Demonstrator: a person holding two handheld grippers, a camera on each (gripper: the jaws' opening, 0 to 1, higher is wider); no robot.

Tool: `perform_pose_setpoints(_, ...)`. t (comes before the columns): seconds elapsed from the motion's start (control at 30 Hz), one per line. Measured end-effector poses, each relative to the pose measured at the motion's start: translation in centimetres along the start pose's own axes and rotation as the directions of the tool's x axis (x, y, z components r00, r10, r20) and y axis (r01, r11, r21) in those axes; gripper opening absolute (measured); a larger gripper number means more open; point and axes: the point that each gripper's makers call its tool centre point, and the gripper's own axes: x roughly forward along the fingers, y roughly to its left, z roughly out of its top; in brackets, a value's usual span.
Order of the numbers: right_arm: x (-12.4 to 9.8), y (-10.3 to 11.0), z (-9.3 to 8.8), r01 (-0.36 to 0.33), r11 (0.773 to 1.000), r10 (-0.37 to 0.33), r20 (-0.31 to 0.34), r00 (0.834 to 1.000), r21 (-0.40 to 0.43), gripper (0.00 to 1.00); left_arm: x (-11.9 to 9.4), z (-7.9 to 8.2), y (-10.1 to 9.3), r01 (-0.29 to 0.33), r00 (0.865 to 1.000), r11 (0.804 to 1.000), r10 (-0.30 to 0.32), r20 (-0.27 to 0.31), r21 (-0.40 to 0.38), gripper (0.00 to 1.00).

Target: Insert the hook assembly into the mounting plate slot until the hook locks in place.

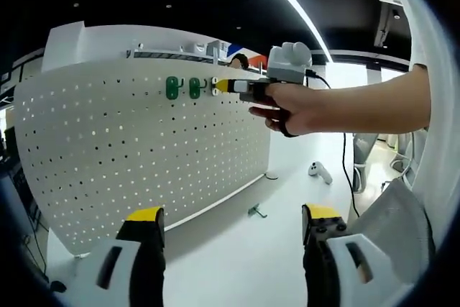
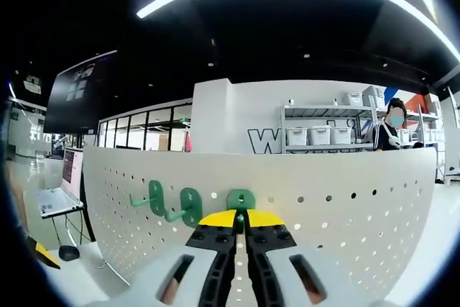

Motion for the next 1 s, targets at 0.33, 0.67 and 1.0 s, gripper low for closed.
perform_pose_setpoints(0.33,0.26,0.05,-0.03,0.045,0.999,-0.045,-0.007,0.999,-0.003,0.01,-0.16,0.05,-0.04,-0.001,1.0,1.0,0.001,0.003,-0.012,0.8)
perform_pose_setpoints(0.67,0.45,0.08,-0.18,0.132,0.991,-0.132,-0.02,0.991,0.002,0.01,-0.2,0.24,0.12,-0.003,1.0,1.0,0.004,0.015,-0.021,0.8)
perform_pose_setpoints(1.0,0.38,-0.06,-0.26,0.143,0.99,-0.143,-0.014,0.99,0.007,0.02,-0.37,-0.06,0.06,-0.004,1.0,1.0,0.005,0.016,-0.029,0.79)
